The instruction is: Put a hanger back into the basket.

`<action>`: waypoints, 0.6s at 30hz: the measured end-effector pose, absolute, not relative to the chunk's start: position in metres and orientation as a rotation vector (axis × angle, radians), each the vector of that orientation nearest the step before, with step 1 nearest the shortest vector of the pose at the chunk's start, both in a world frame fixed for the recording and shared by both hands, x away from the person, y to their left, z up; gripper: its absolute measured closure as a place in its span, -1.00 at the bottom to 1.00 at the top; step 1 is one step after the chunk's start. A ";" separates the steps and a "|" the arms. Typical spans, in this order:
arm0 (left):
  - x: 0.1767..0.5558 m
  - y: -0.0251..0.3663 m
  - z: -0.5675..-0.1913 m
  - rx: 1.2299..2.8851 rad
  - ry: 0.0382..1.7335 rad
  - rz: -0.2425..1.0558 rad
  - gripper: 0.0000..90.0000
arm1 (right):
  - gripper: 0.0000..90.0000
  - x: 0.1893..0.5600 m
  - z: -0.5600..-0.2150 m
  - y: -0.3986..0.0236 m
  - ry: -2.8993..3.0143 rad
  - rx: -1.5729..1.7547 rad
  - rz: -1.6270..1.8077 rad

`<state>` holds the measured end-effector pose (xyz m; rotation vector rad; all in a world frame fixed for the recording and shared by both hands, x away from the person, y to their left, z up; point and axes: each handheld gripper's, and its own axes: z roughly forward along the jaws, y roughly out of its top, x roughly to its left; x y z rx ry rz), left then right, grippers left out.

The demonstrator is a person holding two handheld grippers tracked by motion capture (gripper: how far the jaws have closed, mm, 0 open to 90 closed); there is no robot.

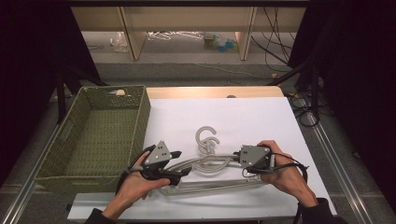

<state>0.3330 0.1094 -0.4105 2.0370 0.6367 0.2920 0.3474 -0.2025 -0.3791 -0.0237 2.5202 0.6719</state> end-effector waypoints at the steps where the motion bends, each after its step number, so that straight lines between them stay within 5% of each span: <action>1: 0.337 0.107 -0.411 2.045 0.623 0.284 -0.23 | 0.81 0.348 -0.378 -0.203 2.513 -0.033 0.668; 18: 0.366 0.074 -0.411 2.090 0.567 0.039 0.25 | 0.81 0.344 -0.372 -0.201 2.501 -0.084 0.691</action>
